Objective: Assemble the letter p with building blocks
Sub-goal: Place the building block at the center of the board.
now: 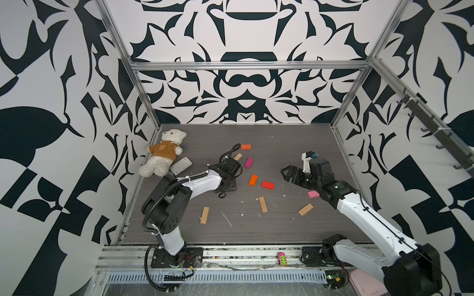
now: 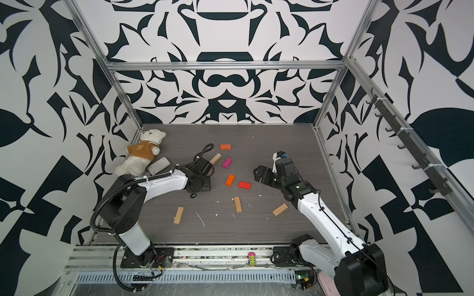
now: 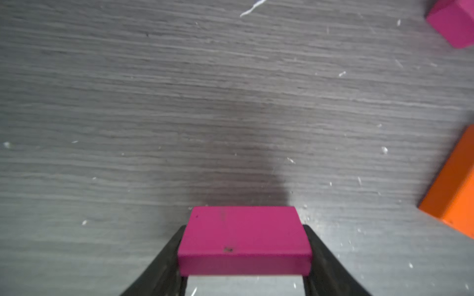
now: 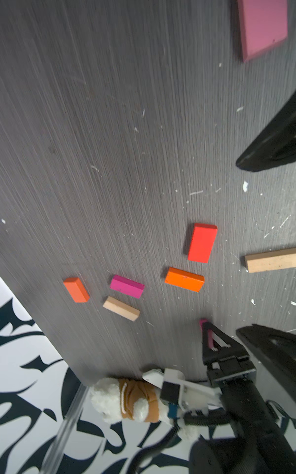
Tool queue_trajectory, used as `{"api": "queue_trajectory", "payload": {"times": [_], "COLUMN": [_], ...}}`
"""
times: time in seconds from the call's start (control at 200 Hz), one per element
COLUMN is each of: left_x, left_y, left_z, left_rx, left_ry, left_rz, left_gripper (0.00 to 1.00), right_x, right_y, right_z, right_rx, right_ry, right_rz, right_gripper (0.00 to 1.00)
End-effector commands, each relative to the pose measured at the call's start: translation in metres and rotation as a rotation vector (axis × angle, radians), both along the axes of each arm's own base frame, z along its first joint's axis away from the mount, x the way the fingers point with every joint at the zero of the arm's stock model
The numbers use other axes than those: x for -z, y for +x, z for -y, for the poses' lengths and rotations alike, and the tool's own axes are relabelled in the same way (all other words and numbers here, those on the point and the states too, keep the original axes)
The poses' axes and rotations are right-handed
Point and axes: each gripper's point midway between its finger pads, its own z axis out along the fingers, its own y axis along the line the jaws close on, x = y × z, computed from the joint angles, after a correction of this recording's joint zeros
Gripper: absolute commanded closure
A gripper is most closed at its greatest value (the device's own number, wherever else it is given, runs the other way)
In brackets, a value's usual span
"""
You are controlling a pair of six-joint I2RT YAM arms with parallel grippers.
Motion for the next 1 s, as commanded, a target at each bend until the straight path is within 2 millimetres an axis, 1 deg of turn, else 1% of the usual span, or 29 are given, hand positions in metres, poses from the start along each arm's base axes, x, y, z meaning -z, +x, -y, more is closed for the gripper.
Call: {"api": "queue_trajectory", "payload": {"times": [0.0, 0.13, 0.245, 0.435, 0.65, 0.81, 0.995], "left_x": [-0.01, -0.004, 0.002, 0.008, 0.021, 0.028, 0.03], "left_y": [0.02, 0.021, 0.021, 0.023, 0.018, 0.007, -0.007], "left_z": [0.003, -0.005, -0.007, -0.013, -0.01, -0.008, -0.01], "left_rx": [-0.063, -0.077, -0.068, -0.058, -0.034, -0.009, -0.022], "left_ry": [-0.051, -0.042, -0.031, 0.009, 0.042, 0.077, 0.079], "left_rz": [0.133, 0.184, 0.211, 0.238, 0.218, 0.205, 0.194], "left_gripper": [0.44, 0.44, 0.44, 0.43, 0.41, 0.33, 0.18], "right_x": [-0.015, -0.006, 0.0, 0.0, 0.003, 0.006, 0.009], "right_y": [-0.004, -0.016, -0.022, -0.022, -0.021, -0.022, -0.022], "right_z": [-0.023, -0.038, -0.044, -0.05, -0.057, -0.056, -0.056], "right_rx": [-0.075, -0.123, -0.138, -0.149, -0.161, -0.155, -0.152], "right_ry": [0.026, 0.037, 0.048, 0.058, 0.06, 0.06, 0.058], "right_rz": [0.057, 0.044, 0.035, 0.041, 0.031, 0.024, 0.016], "right_gripper": [0.01, 0.01, 0.01, 0.01, 0.01, 0.01, 0.01]}}
